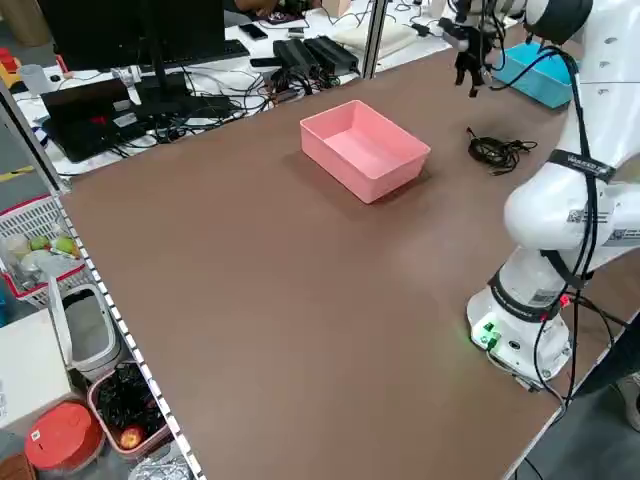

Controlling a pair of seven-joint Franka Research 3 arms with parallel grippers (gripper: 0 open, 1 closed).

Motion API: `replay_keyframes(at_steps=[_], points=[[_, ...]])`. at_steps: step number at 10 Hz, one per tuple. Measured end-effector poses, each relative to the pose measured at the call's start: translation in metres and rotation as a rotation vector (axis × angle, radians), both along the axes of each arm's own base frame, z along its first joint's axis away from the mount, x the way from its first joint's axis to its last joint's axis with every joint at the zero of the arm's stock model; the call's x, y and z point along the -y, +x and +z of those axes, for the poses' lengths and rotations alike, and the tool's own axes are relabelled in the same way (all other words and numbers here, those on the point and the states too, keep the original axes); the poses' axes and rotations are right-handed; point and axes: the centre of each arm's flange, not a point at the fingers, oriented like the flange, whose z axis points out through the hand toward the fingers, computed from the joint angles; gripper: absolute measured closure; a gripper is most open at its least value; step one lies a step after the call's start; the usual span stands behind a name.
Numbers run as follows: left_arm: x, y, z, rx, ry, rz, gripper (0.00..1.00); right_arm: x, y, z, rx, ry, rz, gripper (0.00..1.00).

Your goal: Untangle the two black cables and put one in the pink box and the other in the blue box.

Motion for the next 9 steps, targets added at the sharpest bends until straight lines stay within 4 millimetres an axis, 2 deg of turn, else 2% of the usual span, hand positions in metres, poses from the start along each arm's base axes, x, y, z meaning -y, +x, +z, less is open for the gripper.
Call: replay_keyframes(at_steps=[2, 4, 5, 7, 9], points=[[0.022, -0.007, -0.051, 0.012, -0.001, 0.178, 0.0, -0.007, -0.008, -0.019, 0.024, 0.012, -0.011, 0.0], [0.033, -0.008, -0.087, 0.018, -0.012, 0.372, 0.0, -0.01, -0.013, -0.026, 0.023, 0.014, -0.009, 0.0], [0.041, -0.014, -0.1, 0.015, -0.01, 0.43, 0.01, -0.011, -0.018, -0.034, 0.024, 0.014, -0.004, 0.0], [0.06, -0.03, -0.103, 0.007, -0.022, 0.461, 0.04, -0.019, -0.033, -0.058, 0.045, 0.02, 0.016, 0.0], [0.076, -0.043, -0.104, 0.024, -0.056, 0.475, 0.11, -0.024, -0.042, -0.068, 0.045, 0.019, 0.03, 0.0]])
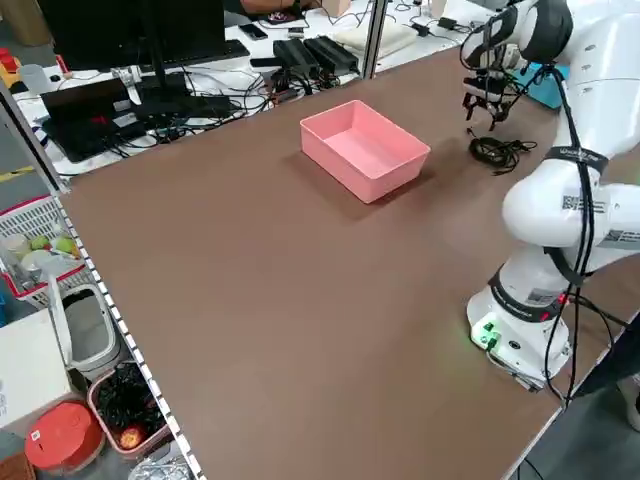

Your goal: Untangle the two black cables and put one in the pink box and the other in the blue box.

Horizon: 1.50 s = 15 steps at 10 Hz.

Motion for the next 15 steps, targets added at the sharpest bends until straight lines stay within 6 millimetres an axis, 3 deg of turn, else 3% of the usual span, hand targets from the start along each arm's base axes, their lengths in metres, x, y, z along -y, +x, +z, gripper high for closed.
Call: replay_keyframes(at_steps=[3, 5, 8, 9, 10, 14, 15], points=[[0.002, -0.007, -0.04, -0.011, 0.009, 0.007, 0.15, 0.0, 0.0, 0.0, 0.0, 0.0, 0.001, 0.0], [0.0, -0.006, -0.047, -0.012, 0.017, 0.008, 0.19, 0.0, 0.0, 0.0, 0.0, 0.0, 0.001, 0.0], [0.0, -0.006, -0.049, -0.012, 0.021, 0.004, 0.4, 0.0, 0.0, 0.0, 0.0, 0.0, 0.0, 0.0], [-0.001, -0.006, -0.05, -0.007, 0.026, -0.001, 0.58, 0.0, 0.0, 0.0, 0.0, 0.0, 0.0, 0.0], [0.0, -0.007, -0.051, -0.003, 0.03, -0.008, 0.59, 0.0, 0.0, 0.0, 0.0, 0.0, 0.0, 0.0], [0.0, -0.005, -0.048, 0.006, 0.034, -0.014, 0.86, 0.0, 0.0, 0.0, 0.0, 0.0, 0.0, 0.0], [0.0, -0.005, -0.048, 0.006, 0.034, -0.014, 0.86, 0.0, 0.0, 0.0, 0.0, 0.0, -0.001, 0.0]])
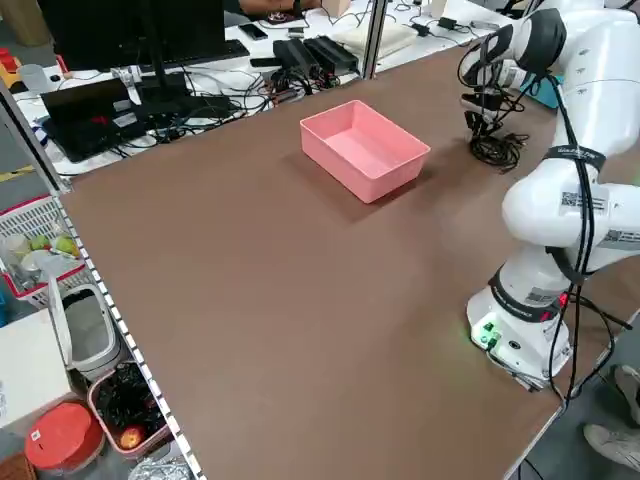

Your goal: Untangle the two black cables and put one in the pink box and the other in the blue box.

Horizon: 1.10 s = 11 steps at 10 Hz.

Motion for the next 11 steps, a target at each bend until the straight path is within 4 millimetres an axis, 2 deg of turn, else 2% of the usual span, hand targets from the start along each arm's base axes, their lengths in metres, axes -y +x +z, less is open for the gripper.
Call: replay_keyframes(at_steps=[3, 7, 9, 11], points=[[-0.003, 0.01, 0.008, 0.015, 0.005, -0.008, 0.86, 0.0, 0.0, 0.0, 0.0, 0.0, -0.002, 0.0], [-0.014, 0.038, 0.063, 0.031, 0.028, -0.015, 0.86, 0.0, 0.0, 0.001, -0.005, 0.006, -0.082, 0.0], [-0.005, 0.042, 0.091, 0.045, -0.023, -0.003, 0.86, -0.003, 0.0, 0.004, -0.01, 0.026, -0.154, 0.0], [0.001, 0.042, 0.122, 0.044, -0.067, 0.014, 0.86, -0.016, -0.004, 0.009, -0.006, 0.032, -0.224, 0.0]])
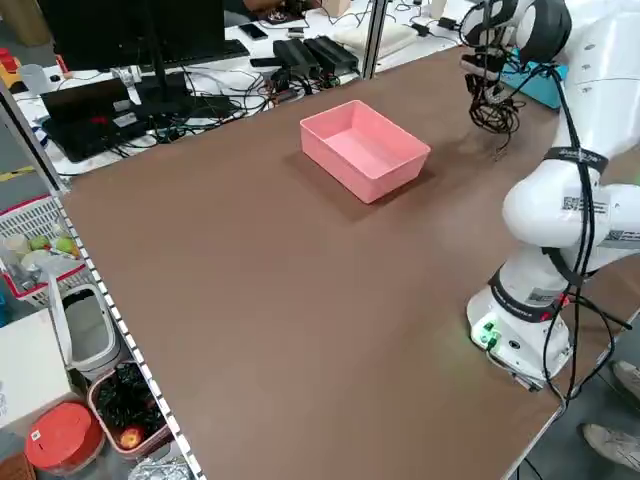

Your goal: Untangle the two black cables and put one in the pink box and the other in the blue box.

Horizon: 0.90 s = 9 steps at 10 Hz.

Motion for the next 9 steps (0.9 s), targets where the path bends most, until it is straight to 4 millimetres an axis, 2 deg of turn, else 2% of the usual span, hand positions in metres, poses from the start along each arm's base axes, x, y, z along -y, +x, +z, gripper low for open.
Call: replay_keyframes(at_steps=[2, 5, 9], points=[[0.003, 0.002, 0.021, -0.016, -0.022, 0.015, 0.86, -0.011, -0.005, 0.004, 0.002, 0.003, -0.036, 0.0], [0.005, 0.002, 0.036, -0.02, -0.051, 0.027, 0.86, -0.019, -0.01, 0.004, -0.002, 0.002, -0.071, 0.0], [0.007, 0.002, 0.07, -0.017, -0.112, 0.05, 0.86, -0.03, -0.016, 0.005, -0.01, 0.015, -0.118, 0.0]])
